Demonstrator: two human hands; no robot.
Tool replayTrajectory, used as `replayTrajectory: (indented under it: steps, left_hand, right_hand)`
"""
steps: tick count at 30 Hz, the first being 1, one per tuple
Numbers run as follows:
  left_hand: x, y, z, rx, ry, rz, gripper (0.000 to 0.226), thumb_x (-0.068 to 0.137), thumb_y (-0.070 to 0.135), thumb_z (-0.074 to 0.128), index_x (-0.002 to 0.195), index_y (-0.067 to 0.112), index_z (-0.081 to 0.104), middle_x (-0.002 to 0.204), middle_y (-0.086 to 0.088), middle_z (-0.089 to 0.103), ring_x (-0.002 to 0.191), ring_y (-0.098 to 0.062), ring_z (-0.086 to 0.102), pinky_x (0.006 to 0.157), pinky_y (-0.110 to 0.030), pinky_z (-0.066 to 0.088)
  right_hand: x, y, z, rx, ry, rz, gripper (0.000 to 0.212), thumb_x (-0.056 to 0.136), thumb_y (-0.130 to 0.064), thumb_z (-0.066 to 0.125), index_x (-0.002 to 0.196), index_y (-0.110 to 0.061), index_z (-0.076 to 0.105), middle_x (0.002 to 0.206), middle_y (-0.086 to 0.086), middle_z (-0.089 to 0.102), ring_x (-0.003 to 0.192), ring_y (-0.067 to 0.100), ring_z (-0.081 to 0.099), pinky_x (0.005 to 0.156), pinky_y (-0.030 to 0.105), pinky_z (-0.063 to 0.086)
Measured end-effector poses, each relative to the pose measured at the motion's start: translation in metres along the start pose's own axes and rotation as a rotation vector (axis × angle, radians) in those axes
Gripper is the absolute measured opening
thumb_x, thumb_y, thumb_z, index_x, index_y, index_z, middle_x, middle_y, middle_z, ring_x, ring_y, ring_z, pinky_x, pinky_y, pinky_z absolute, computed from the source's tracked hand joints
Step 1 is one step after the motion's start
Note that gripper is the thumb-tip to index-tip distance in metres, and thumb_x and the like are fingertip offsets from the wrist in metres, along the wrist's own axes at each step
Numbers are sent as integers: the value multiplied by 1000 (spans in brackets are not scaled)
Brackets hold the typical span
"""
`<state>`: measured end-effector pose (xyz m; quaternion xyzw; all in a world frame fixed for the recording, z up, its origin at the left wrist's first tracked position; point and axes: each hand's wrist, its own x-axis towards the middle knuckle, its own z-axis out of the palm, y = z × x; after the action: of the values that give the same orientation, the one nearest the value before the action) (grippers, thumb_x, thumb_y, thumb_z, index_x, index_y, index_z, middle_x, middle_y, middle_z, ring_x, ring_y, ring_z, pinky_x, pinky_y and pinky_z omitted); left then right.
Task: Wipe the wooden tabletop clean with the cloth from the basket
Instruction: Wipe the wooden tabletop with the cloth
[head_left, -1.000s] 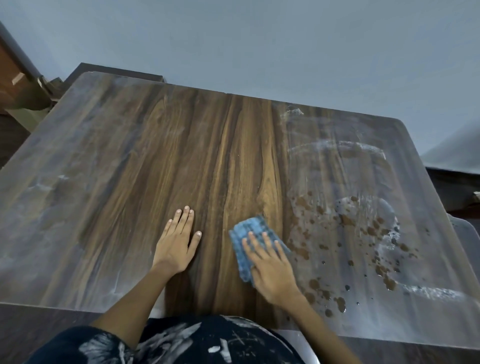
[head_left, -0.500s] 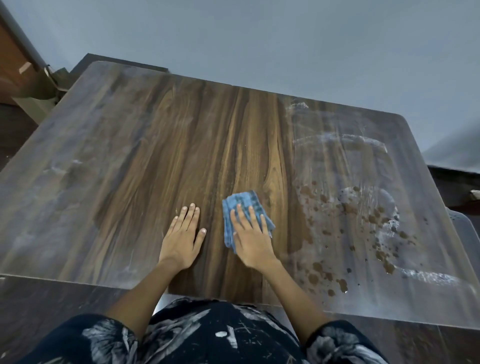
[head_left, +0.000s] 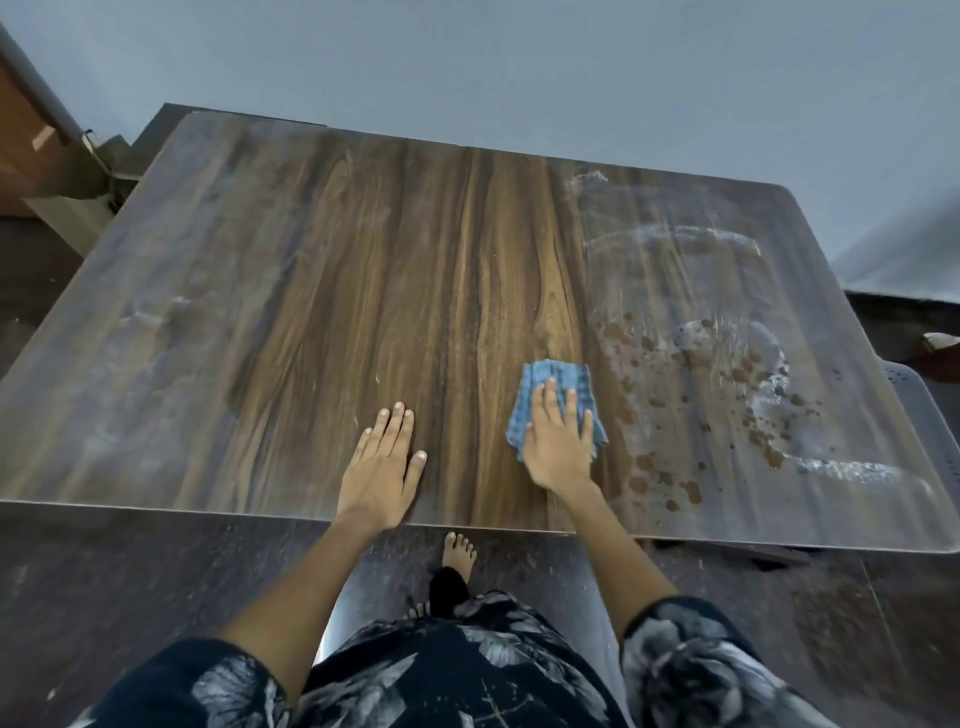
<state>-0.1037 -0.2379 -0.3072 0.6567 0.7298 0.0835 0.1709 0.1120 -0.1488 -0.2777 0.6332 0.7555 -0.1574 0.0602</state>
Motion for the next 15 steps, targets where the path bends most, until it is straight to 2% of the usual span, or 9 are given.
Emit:
replayTrajectory:
  steps: [3, 6, 9, 11, 13, 15]
  left_hand:
    - [-6, 1, 1, 13, -16, -4, 71, 89, 52, 0, 146, 11, 1, 154, 0, -7, 140, -12, -11, 114, -30, -5]
    - [-12, 1, 4, 18, -10, 2, 78, 82, 53, -7, 146, 9, 3, 155, -2, -3, 142, -16, -7, 114, -31, -3]
    - [-16, 1, 5, 5, -3, 9, 79, 81, 53, -8, 146, 8, 4, 155, -3, -2, 142, -17, -6, 114, -32, -2]
    - [-18, 2, 5, -2, -3, 5, 79, 81, 52, -8, 146, 8, 3, 155, -3, -3, 142, -17, -7, 114, -32, -3]
    - [-19, 3, 5, 4, -3, 4, 79, 81, 52, -9, 146, 9, 1, 155, -2, -5, 142, -16, -9, 114, -31, -5]
    - [-19, 3, 5, 13, -3, 2, 75, 83, 51, -7, 146, 9, -1, 154, -2, -7, 141, -15, -11, 113, -30, -7]
  right_hand:
    - [-15, -35, 8, -25, -27, -145, 57, 101, -27, 22, 150, -17, -4, 158, -1, -11, 144, 24, -15, 113, 44, -11]
    - [-51, -44, 24, -77, -1, -292, 60, 99, -25, 27, 151, -16, -1, 158, -1, -7, 145, 23, -11, 113, 42, -12]
    - [-80, -27, 34, -82, -23, -376, 60, 94, -31, 13, 151, -16, 4, 158, -3, -2, 145, 21, -9, 113, 40, -11]
    - [-93, -6, 36, -89, -13, -407, 66, 88, -34, 6, 151, -16, 10, 157, -5, 2, 143, 19, -8, 115, 41, -4]
    - [-101, 18, 34, -69, 18, -383, 62, 90, -33, 10, 150, -16, 15, 155, -6, 8, 143, 18, -1, 116, 44, 7]
    - [-101, 39, 28, -22, 6, -301, 61, 90, -38, 4, 149, -20, 7, 154, -11, 2, 143, 14, -3, 118, 42, 5]
